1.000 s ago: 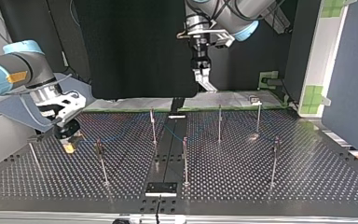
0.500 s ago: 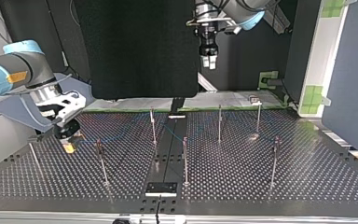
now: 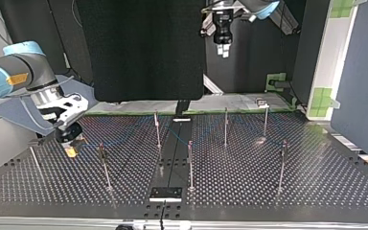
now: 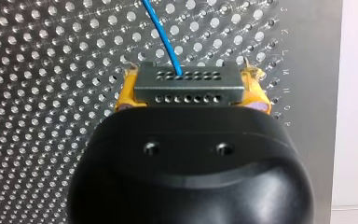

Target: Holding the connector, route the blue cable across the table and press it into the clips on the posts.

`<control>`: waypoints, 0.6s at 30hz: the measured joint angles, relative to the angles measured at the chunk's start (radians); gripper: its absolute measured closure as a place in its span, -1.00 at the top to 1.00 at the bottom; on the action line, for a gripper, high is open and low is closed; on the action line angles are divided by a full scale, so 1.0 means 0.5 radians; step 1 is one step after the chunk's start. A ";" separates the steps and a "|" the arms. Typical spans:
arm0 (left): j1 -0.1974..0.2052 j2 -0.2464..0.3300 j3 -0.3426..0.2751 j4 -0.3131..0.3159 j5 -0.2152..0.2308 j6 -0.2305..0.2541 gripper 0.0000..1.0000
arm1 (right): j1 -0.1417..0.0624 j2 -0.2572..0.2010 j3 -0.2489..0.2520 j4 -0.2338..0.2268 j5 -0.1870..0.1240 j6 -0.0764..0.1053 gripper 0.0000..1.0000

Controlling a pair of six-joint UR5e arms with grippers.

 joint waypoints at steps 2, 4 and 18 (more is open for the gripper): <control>0.002 0.000 -0.017 0.000 0.006 0.000 1.00 | 0.000 0.000 0.000 0.000 0.000 0.000 -1.00; 0.002 0.000 -0.024 0.000 0.008 0.000 1.00 | 0.000 0.000 0.000 0.000 0.000 0.000 -1.00; 0.003 -0.001 -0.029 0.000 0.010 0.000 1.00 | 0.000 0.000 0.000 0.000 0.000 0.000 -1.00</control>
